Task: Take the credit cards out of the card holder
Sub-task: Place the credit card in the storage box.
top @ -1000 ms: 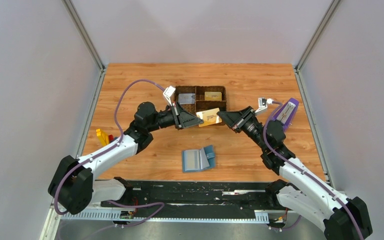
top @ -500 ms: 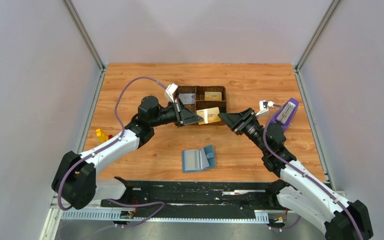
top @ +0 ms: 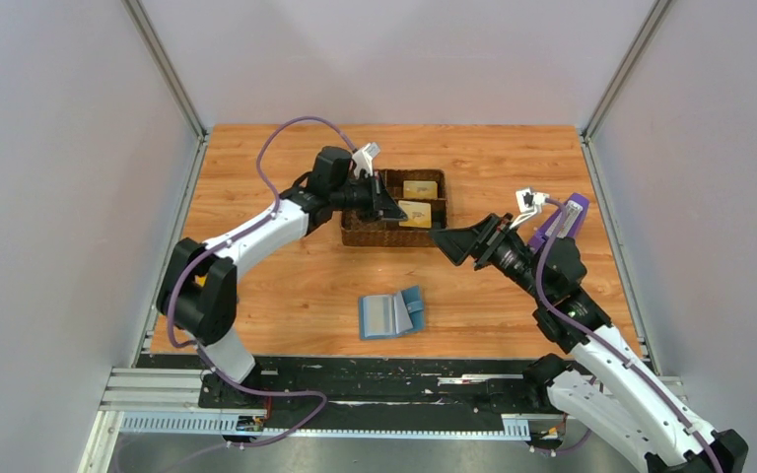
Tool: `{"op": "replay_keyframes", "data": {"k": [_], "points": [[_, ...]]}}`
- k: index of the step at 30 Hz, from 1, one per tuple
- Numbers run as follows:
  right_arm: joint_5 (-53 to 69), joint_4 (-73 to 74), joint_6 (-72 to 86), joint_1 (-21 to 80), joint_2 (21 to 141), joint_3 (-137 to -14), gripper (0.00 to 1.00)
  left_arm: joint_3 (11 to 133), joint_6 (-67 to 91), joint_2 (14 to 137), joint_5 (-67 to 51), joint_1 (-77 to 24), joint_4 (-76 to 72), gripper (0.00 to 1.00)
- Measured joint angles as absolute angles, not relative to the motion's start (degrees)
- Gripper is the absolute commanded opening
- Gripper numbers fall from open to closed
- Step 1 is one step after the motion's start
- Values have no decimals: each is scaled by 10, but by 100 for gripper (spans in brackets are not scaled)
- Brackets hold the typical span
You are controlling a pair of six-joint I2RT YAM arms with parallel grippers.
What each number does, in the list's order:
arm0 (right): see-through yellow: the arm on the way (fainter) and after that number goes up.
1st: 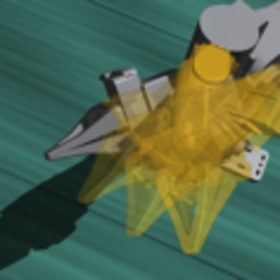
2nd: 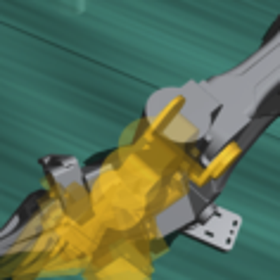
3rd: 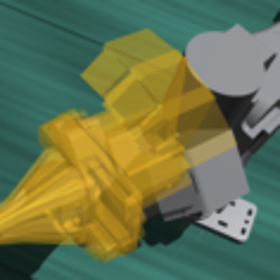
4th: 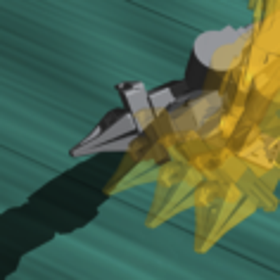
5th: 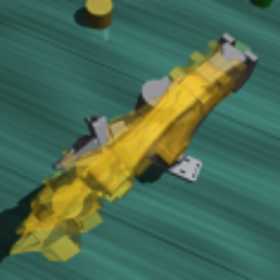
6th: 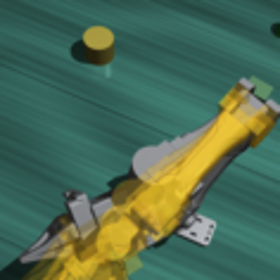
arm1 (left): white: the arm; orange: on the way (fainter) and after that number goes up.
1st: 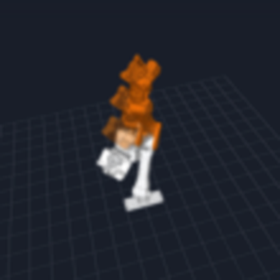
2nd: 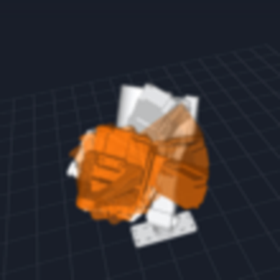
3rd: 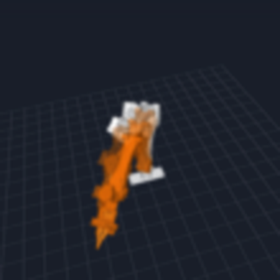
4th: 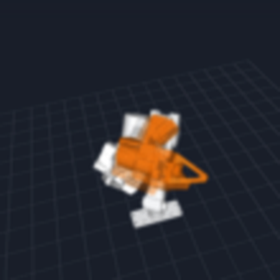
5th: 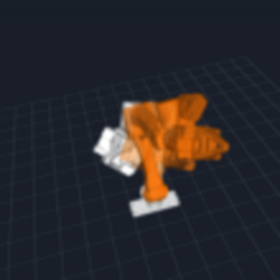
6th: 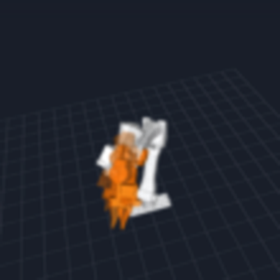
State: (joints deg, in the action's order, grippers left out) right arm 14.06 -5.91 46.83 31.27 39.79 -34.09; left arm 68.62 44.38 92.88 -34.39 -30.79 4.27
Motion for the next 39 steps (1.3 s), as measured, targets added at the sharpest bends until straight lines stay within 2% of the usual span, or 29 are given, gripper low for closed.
{"op": "replay_keyframes", "data": {"k": [8, 15, 39], "points": [[146, 23, 415, 313, 370, -375, 100, 789, 418, 1073, -342, -300, 92, 0], [138, 52, 393, 313, 342, -376, 100, 831, 418, 1147, -342, -293, 100, 0], [124, 57, 387, 313, 350, -379, 100, 860, 456, 1218, -367, -291, 47, 2]]}}
